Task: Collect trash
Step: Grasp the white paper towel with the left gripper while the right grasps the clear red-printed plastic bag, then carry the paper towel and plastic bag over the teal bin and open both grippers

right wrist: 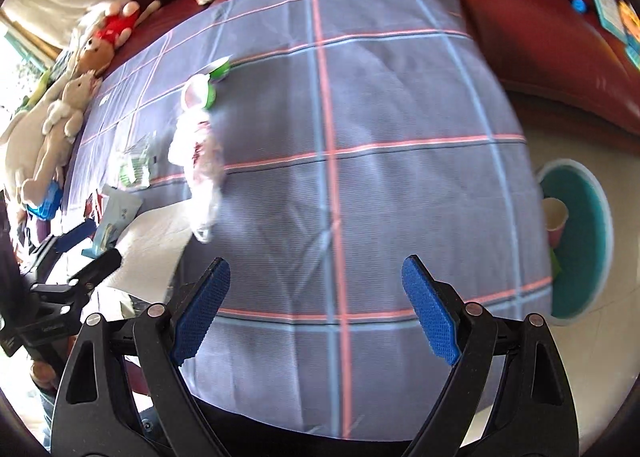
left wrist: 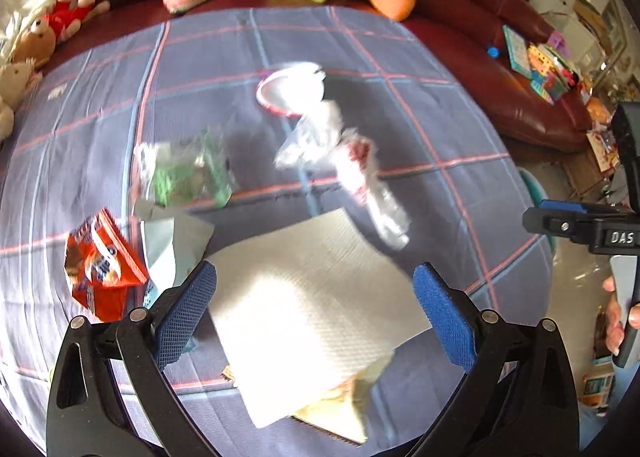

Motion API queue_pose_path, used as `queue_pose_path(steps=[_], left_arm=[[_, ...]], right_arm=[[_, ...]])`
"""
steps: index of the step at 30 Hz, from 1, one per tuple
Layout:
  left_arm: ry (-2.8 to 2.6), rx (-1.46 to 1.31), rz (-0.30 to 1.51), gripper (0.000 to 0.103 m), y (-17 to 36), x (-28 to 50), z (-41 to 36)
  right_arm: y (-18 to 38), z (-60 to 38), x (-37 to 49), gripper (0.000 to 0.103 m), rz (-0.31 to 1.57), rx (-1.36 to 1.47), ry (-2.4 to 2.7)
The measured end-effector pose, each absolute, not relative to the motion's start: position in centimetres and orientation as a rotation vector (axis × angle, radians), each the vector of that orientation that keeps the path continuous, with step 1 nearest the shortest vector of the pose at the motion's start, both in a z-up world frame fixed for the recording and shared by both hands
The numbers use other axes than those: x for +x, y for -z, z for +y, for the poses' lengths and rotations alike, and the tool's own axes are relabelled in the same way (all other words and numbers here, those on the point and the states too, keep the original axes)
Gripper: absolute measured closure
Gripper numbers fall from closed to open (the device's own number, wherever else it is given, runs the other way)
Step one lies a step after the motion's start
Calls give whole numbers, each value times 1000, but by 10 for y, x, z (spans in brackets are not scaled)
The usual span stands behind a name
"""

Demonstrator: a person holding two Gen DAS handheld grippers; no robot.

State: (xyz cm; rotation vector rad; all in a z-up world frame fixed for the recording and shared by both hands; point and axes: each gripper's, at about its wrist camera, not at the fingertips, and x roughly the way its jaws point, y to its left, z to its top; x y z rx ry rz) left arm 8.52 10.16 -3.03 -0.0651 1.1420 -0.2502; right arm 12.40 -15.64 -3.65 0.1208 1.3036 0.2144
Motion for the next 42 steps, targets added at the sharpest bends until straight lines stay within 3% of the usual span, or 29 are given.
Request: queue_pose_path(steps=[6,10,13,15,16,29,37,40,42], left_arm=[[298,-62,1168,5,52,86,102],[315,-75,1174,35,61,90,100],[321,-77,1181,72,67,95,97],[326,-73,1171,90,67,96,96],[330,-71,1163,94,65,96,96],[262,-202,1007,97,11,125,149],[223,-236,1007,97,8,138,170],[217,-236,1014,97,10,140,172],[212,-241,1021,97,13,142,171]], right_arm=[[45,-143,122,19,1333,116,-216],[50,-139,124,19,1349,105,-212],[52,-135,129,19,1357,98,-214],[55,-132,133,19,1363,93,-214],[56,-130,135,19,1367,91,-215],[71,-72,192,19,1377,16,-281],[89,-27,224,20,1341,-19,-369],[97,-20,229,33,1344,-11,-388],[103,-18,229,58,1352,-11,-406]])
